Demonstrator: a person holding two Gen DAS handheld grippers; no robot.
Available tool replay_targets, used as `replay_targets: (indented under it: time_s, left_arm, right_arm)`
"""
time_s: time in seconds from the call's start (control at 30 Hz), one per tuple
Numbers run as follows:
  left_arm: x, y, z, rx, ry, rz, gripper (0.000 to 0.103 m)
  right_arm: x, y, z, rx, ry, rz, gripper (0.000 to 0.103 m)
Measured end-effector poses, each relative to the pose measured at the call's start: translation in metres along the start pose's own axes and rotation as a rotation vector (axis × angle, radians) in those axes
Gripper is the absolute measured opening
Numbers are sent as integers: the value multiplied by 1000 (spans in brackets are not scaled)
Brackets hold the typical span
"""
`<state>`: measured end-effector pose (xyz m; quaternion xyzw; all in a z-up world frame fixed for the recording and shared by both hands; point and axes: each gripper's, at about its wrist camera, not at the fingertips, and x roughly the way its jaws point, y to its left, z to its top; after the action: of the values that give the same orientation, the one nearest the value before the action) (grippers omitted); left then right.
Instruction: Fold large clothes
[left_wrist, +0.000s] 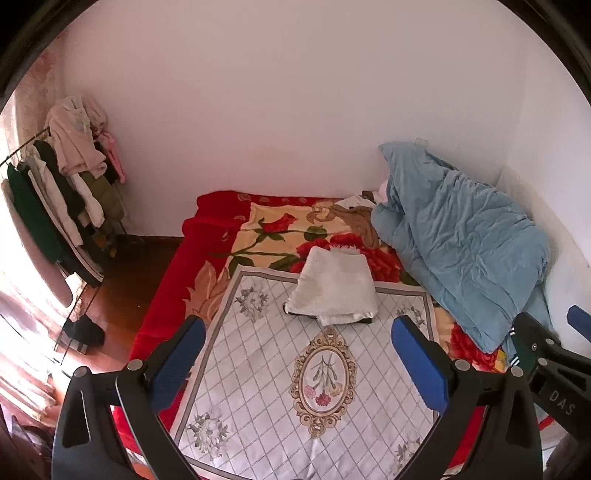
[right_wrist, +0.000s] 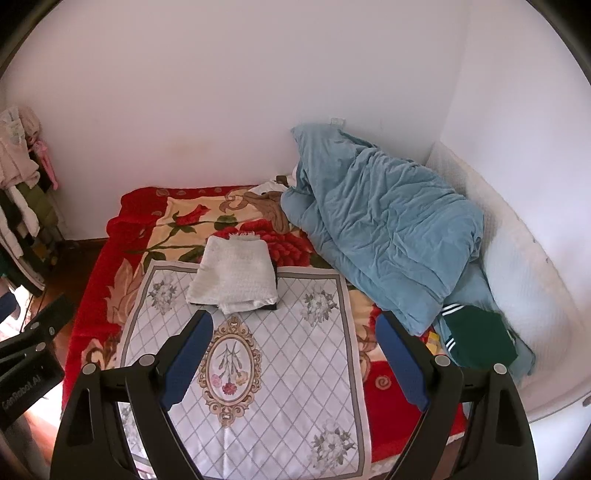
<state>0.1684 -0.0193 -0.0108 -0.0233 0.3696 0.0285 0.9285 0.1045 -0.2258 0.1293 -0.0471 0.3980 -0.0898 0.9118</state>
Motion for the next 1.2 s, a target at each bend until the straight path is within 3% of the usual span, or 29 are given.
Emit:
replay_targets:
  time_s: [0.33,1.2]
  left_arm:
    - [-7,1,-2,3,-16,-2,103]
    - [-19,2,0,0,-19,-13,103]
  right_arm:
    - [-9,1,9,8,-18,43,93]
    - [-20,4,1,6,-25,48,93]
